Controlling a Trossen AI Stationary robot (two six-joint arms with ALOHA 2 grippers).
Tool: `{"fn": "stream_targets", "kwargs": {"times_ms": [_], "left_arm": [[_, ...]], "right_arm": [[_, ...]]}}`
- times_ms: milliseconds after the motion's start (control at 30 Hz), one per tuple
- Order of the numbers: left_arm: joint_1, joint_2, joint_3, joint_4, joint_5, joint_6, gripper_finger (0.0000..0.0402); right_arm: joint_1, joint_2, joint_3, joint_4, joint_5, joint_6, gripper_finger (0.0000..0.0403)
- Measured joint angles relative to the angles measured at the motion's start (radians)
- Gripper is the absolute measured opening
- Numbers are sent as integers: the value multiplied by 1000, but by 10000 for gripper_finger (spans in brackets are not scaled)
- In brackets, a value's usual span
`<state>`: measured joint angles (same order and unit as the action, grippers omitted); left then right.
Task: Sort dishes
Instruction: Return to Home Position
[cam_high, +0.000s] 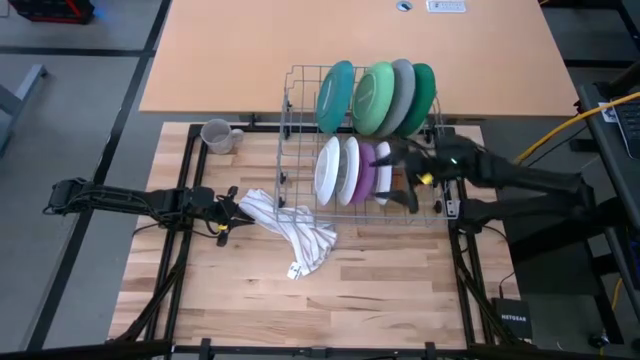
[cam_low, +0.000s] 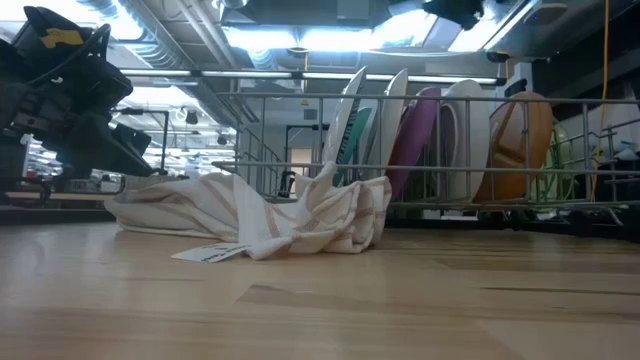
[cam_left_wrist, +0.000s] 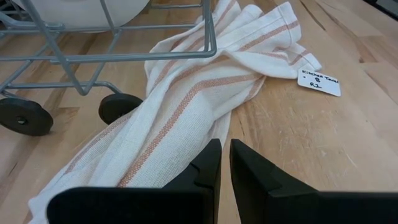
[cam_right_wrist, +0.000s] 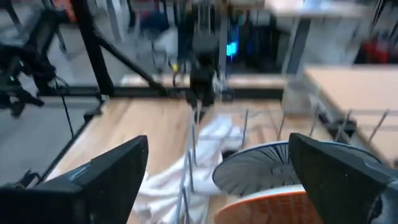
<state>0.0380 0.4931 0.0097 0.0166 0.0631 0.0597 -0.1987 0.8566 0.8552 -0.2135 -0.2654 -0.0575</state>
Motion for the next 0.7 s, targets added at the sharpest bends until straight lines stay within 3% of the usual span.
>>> {"fn": "stream_targets", "kwargs": {"times_ms": [133,333,433,533,700], "left_arm": [[0,0,0,0,0,0,27],[0,0,0,0,0,0,27],[0,0,0,0,0,0,27],[0,0,0,0,0,0,27],[0,0,0,0,0,0,27]], "right_arm": [[12,-202,-267,231,-9,10,387],[-55,-507,-568,396,-16,159,387],[-96,-640,-648,395,-60,230,387],[-123,-736,-706,391,-173,238,387],[-122,-820,-751,378,-275,233,387]]}}
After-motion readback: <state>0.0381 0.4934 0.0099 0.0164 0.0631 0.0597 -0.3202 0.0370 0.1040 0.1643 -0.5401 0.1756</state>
